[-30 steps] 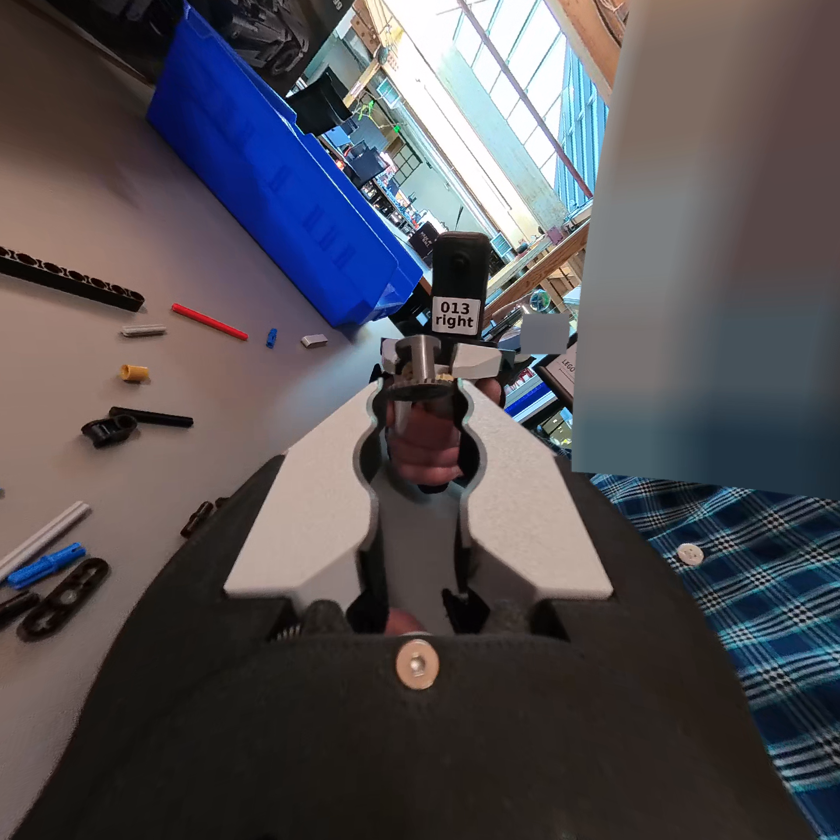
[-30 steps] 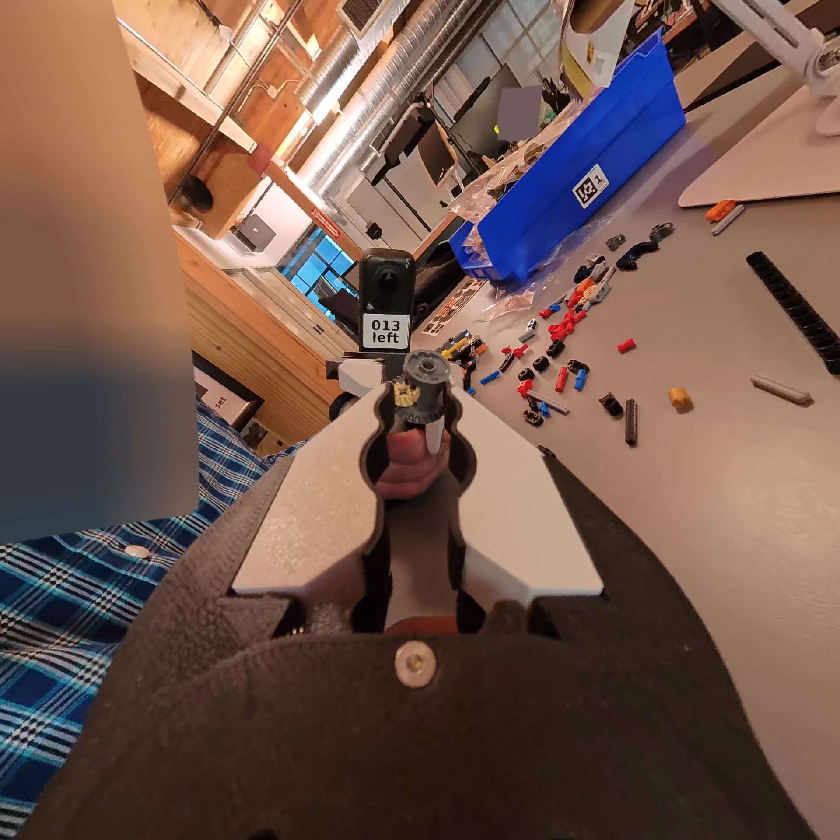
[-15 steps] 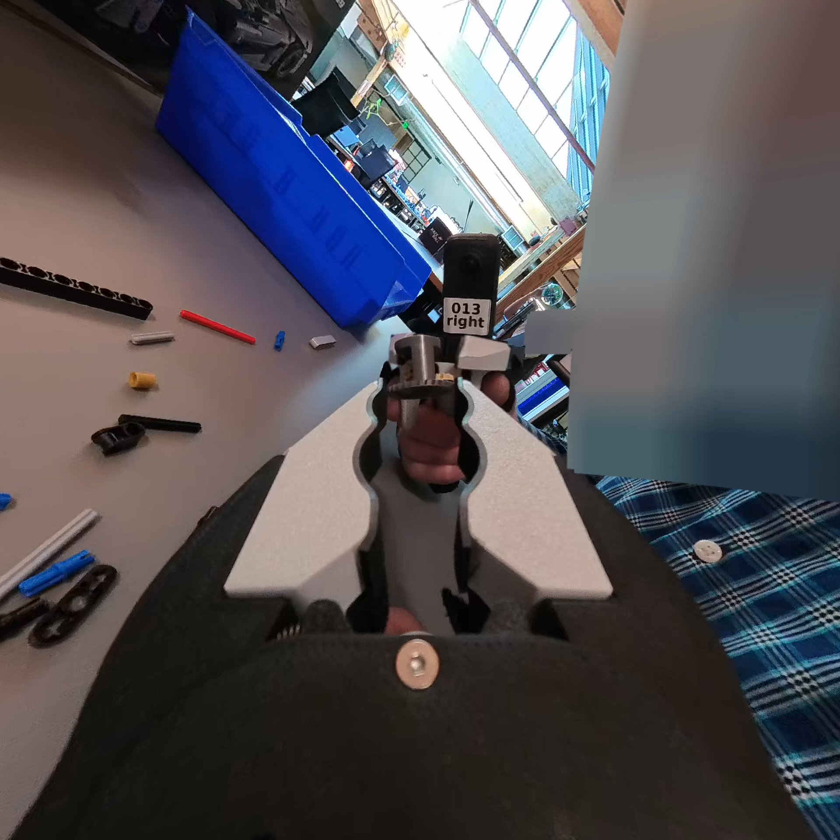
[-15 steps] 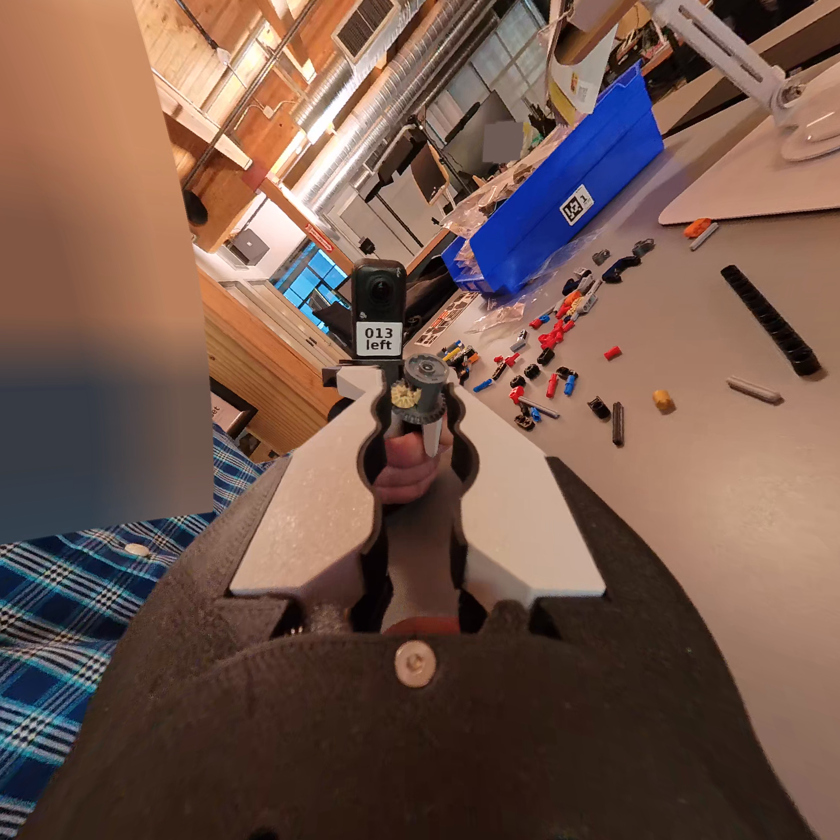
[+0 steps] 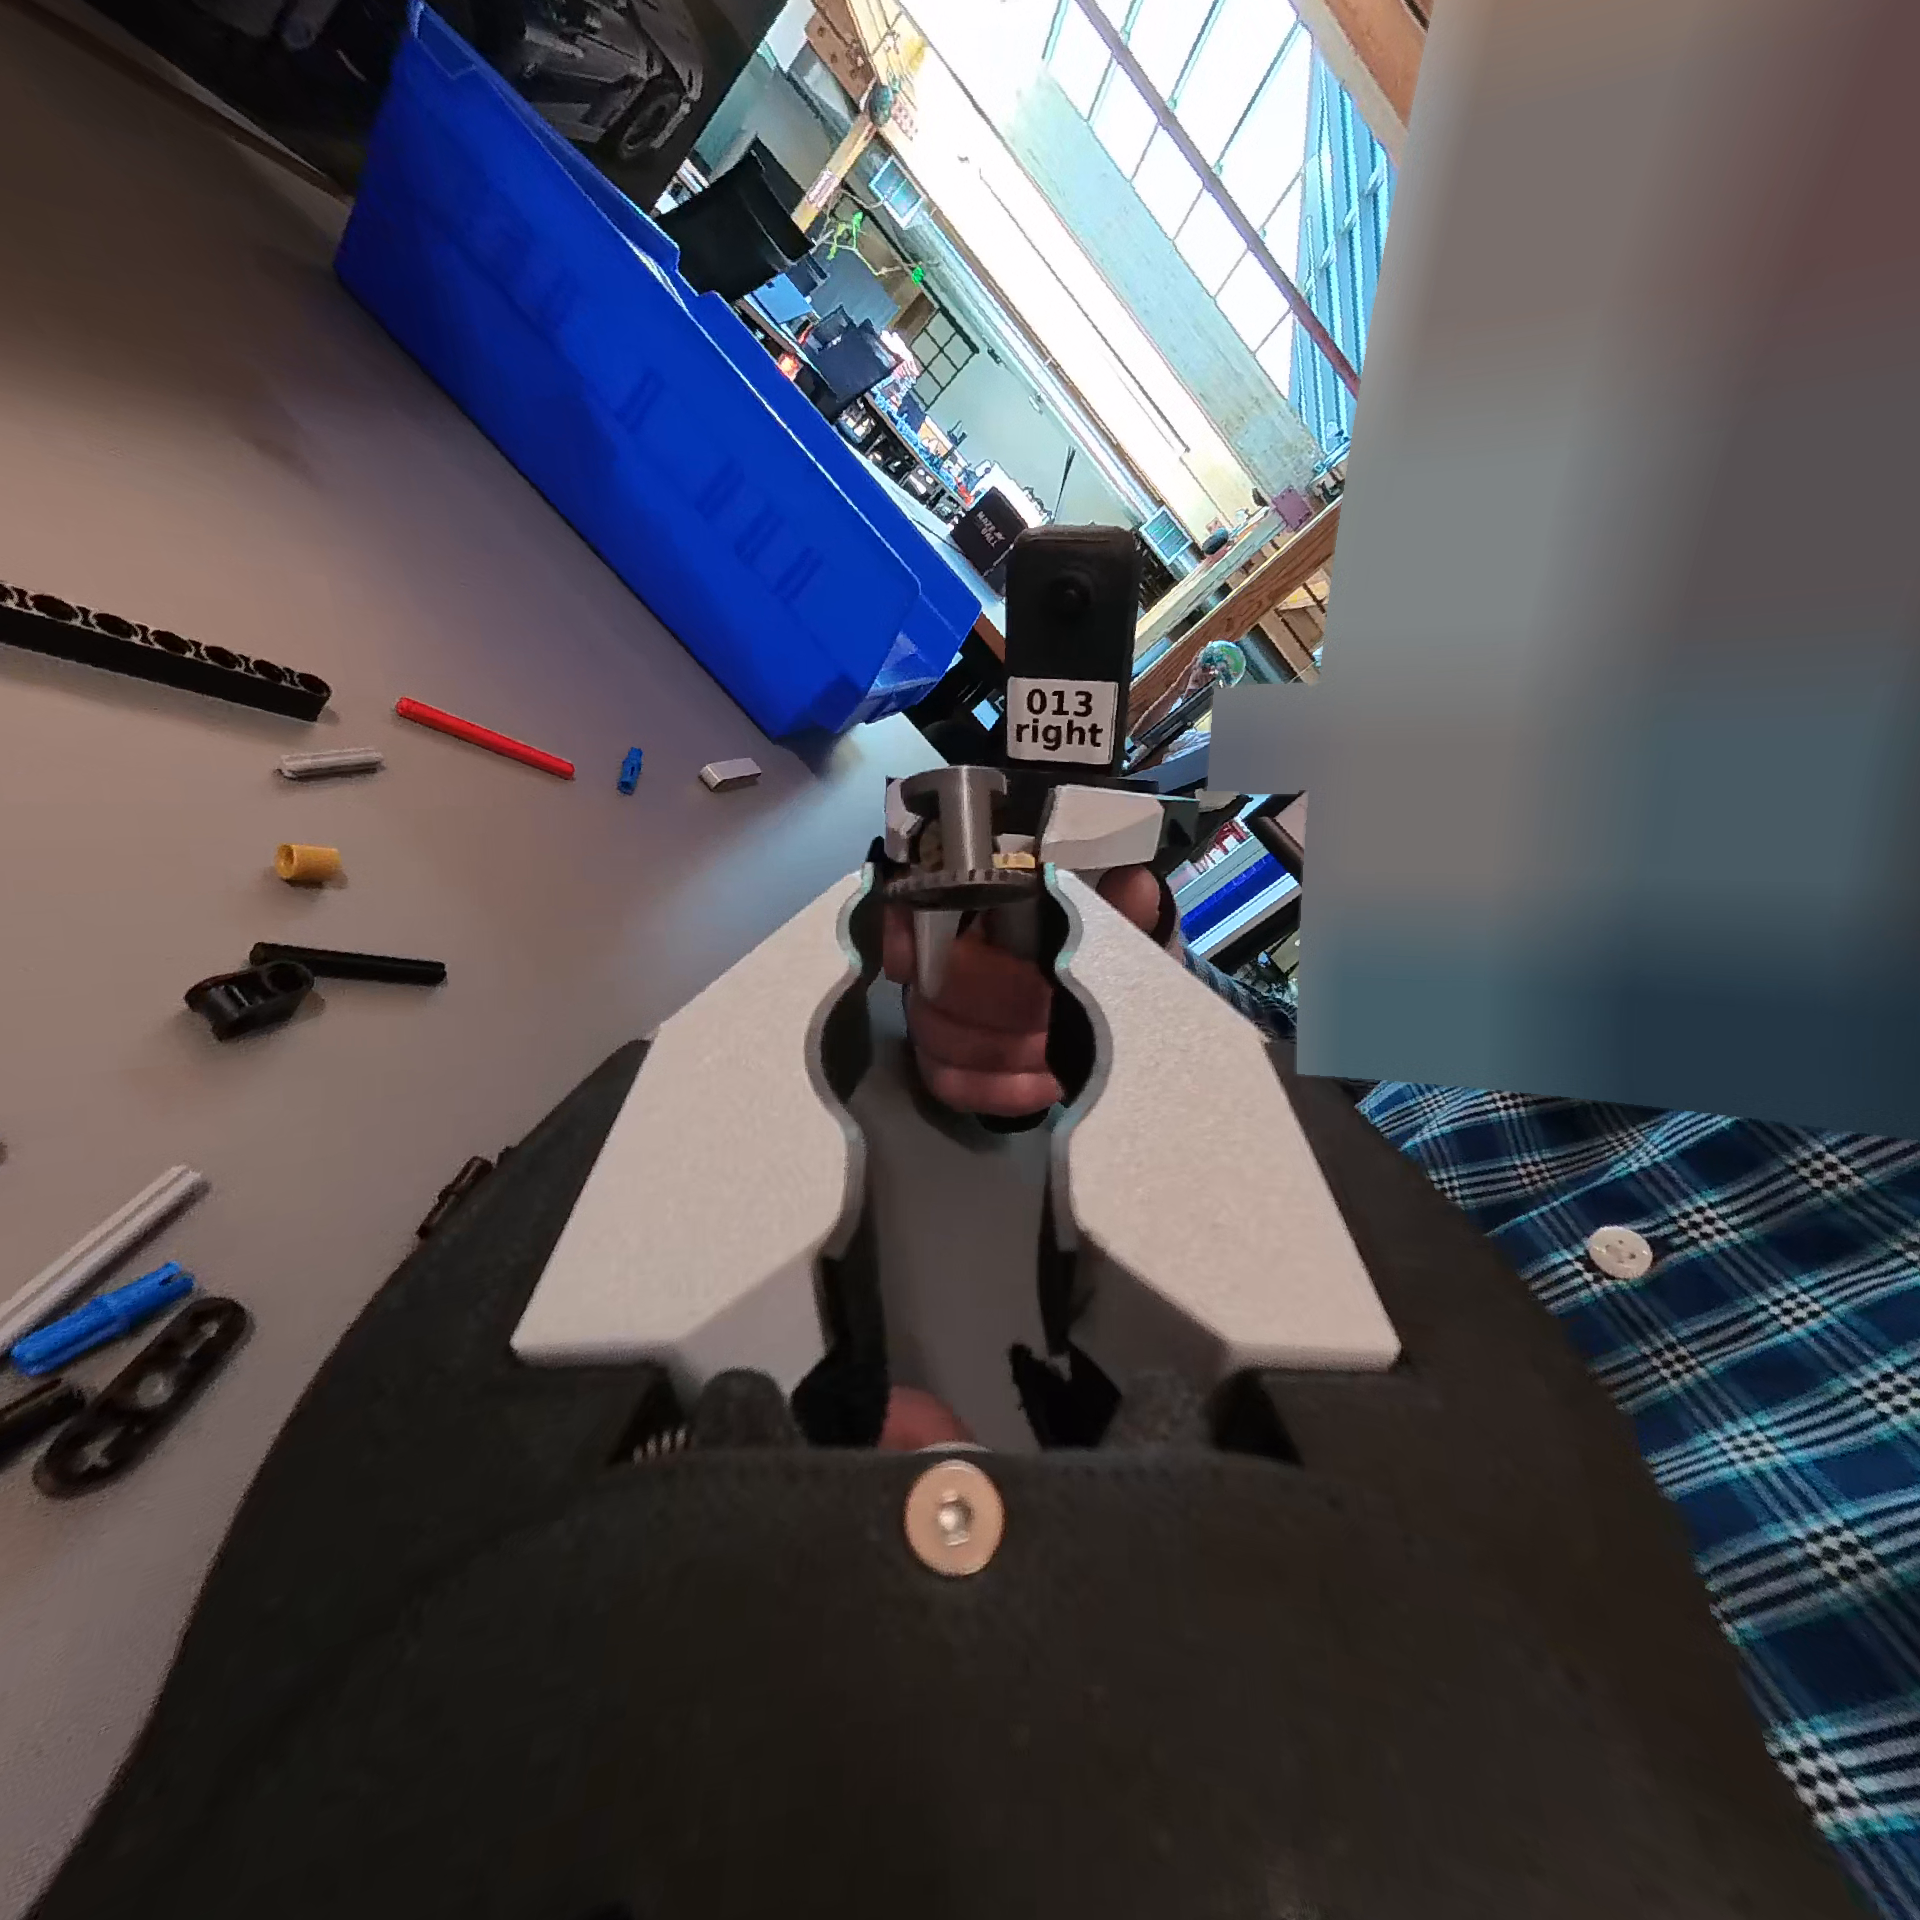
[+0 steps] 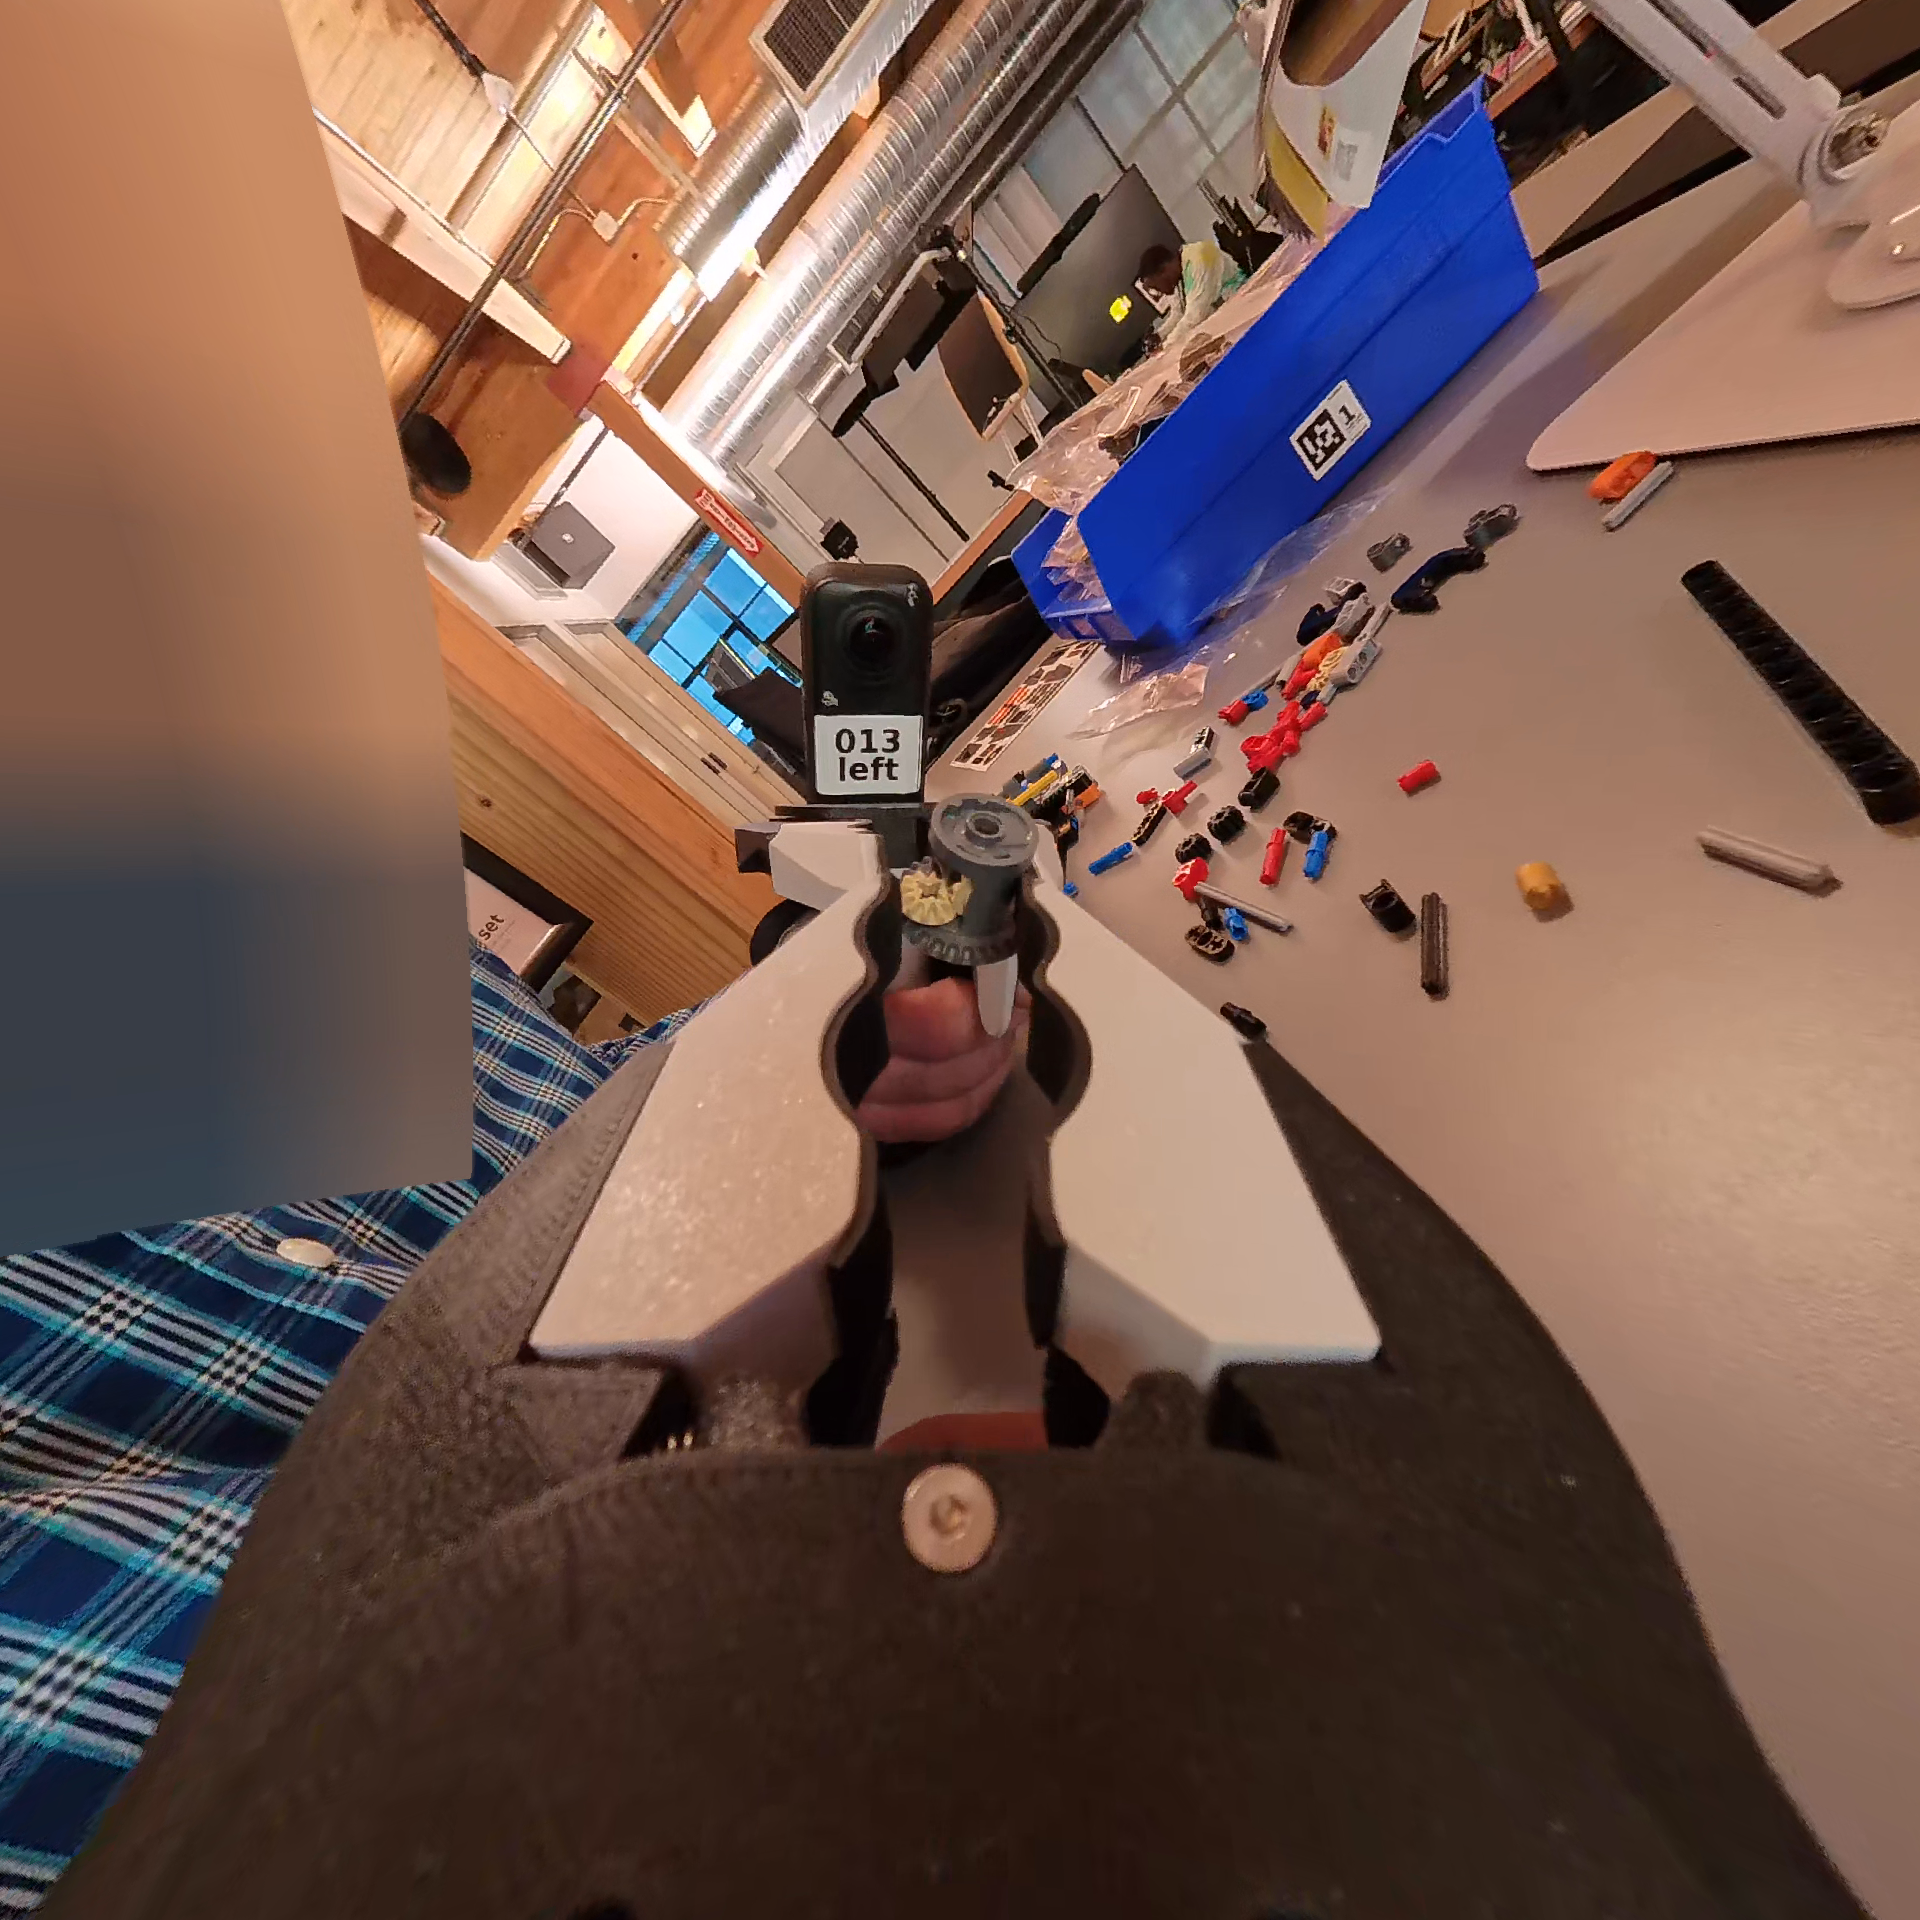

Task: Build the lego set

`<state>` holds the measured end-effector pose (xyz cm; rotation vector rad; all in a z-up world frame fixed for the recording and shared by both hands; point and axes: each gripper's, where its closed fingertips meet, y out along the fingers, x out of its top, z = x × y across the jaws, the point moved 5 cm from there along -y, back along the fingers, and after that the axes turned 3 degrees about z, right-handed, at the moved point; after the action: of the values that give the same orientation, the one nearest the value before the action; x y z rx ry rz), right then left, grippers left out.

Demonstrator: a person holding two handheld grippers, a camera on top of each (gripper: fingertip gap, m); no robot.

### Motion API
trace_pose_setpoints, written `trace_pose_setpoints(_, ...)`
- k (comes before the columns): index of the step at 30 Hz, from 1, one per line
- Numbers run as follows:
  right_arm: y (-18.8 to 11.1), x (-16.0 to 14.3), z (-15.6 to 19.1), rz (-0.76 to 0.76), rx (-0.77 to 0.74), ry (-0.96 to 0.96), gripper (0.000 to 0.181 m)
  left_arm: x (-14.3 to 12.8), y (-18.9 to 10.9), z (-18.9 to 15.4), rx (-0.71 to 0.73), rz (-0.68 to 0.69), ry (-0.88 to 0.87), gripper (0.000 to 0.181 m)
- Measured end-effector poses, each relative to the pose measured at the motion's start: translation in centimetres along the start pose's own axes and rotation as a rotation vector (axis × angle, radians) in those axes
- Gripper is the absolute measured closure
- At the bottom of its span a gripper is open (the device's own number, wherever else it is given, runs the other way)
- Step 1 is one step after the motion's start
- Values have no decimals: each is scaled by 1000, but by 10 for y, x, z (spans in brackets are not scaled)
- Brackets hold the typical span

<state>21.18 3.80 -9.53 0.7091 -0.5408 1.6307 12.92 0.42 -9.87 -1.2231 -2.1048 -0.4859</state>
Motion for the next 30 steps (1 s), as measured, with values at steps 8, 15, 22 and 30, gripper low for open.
trace_pose_setpoints(8, 0, -2, 0, 0, -12, 2, 161, -1, 0, 1, 20, 8, 29, 155)
trace_pose_setpoints(15, -2, 0, 2, 2, 18, -18, 161, 0, 1, -2, -34, -9, -15, 155)
trace_pose_setpoints(22, -5, 1, 3, 10, 42, -22, 163, -1, 2, -3, -75, -7, -50, 156)
trace_pose_setpoints(30, -7, 0, 4, 13, 65, -17, 163, -2, 3, -5, -102, -2, -65, 155)
